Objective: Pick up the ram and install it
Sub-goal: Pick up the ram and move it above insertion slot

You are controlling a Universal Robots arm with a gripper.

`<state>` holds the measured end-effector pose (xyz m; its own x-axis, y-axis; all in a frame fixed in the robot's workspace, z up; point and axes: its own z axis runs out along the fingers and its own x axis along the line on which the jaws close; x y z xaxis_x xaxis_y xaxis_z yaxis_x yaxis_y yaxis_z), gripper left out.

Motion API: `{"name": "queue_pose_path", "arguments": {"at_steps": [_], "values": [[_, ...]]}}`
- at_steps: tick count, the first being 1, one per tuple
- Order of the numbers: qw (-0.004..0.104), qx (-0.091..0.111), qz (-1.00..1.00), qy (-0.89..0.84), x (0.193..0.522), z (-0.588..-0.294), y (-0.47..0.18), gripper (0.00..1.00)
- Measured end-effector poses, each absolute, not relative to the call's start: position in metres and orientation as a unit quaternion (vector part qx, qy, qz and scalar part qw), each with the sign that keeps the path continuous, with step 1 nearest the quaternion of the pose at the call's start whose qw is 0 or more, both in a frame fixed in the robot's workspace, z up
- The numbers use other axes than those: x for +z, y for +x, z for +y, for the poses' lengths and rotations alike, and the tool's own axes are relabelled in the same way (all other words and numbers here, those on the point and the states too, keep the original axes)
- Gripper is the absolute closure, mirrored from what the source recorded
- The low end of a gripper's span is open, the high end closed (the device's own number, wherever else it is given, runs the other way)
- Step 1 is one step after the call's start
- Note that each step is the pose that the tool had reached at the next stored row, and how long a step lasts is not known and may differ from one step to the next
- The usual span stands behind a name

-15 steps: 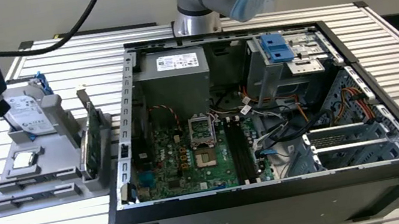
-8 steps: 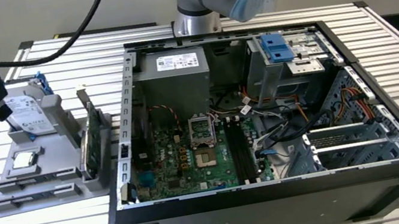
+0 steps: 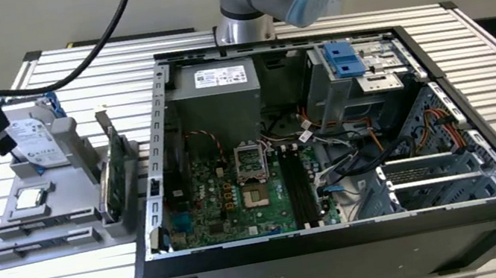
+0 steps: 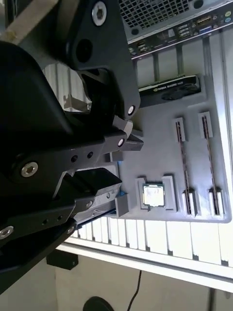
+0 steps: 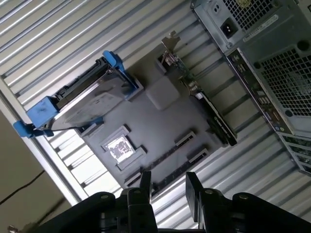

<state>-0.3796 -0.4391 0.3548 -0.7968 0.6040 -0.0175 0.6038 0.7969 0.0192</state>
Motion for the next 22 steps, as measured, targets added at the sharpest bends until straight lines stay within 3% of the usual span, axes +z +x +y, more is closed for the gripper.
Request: {"name": "queue_pose_path", "arguments": {"at_steps": [22], "values": [[0.014,-0.002,0.897,0.441,0.343,-0.439,-0.38,0.0]]}}
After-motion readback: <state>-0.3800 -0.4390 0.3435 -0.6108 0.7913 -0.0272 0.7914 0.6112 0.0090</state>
